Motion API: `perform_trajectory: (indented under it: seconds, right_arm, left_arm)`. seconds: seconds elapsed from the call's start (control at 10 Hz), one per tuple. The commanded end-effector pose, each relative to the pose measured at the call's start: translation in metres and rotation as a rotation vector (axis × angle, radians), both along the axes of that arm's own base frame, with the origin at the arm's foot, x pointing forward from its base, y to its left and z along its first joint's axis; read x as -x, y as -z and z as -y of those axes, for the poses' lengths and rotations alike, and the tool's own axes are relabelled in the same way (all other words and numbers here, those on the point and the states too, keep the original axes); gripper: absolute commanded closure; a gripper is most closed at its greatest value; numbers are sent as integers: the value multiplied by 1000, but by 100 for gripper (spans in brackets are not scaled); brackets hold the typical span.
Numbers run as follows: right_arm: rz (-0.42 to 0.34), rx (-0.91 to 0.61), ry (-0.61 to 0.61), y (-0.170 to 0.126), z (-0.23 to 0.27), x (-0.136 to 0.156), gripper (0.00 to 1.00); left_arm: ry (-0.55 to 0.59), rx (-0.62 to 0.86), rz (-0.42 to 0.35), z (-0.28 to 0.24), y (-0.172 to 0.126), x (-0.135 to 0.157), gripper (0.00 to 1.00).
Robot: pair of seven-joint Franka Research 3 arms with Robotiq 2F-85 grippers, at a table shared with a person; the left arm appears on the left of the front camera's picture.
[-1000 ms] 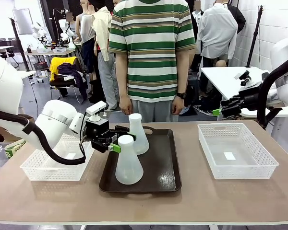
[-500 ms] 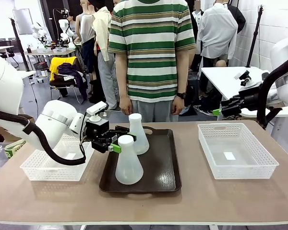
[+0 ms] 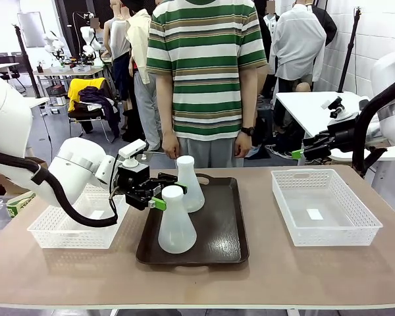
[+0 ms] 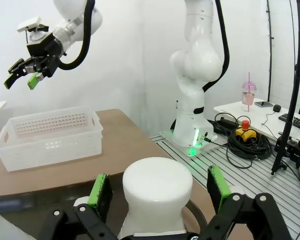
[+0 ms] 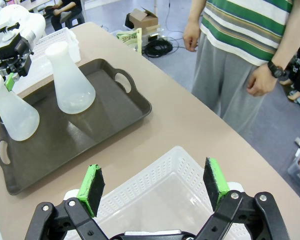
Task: Prepare the laboratory tools.
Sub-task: Place the picked Big flask upright in the Handle tray as directed by the person.
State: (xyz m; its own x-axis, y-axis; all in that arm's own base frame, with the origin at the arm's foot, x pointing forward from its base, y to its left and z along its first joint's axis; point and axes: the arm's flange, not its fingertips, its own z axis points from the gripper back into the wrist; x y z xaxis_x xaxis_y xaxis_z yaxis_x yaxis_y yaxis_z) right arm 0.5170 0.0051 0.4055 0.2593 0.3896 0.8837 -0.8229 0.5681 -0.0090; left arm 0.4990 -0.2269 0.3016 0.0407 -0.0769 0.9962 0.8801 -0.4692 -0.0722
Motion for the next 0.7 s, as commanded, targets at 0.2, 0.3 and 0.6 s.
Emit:
perform_trajectory:
  seconds: [0.2, 0.3, 0.6]
  right_arm:
    - [-16, 10, 12, -1, -1, 0, 0]
    - [-16, 10, 12, -1, -1, 0, 0]
    - [-16, 10, 12, -1, -1, 0, 0]
  left_arm:
    - [6, 7, 0, 0, -2, 0, 0]
    - [6, 7, 0, 0, -2, 0, 0]
    - [6, 7, 0, 0, -2, 0, 0]
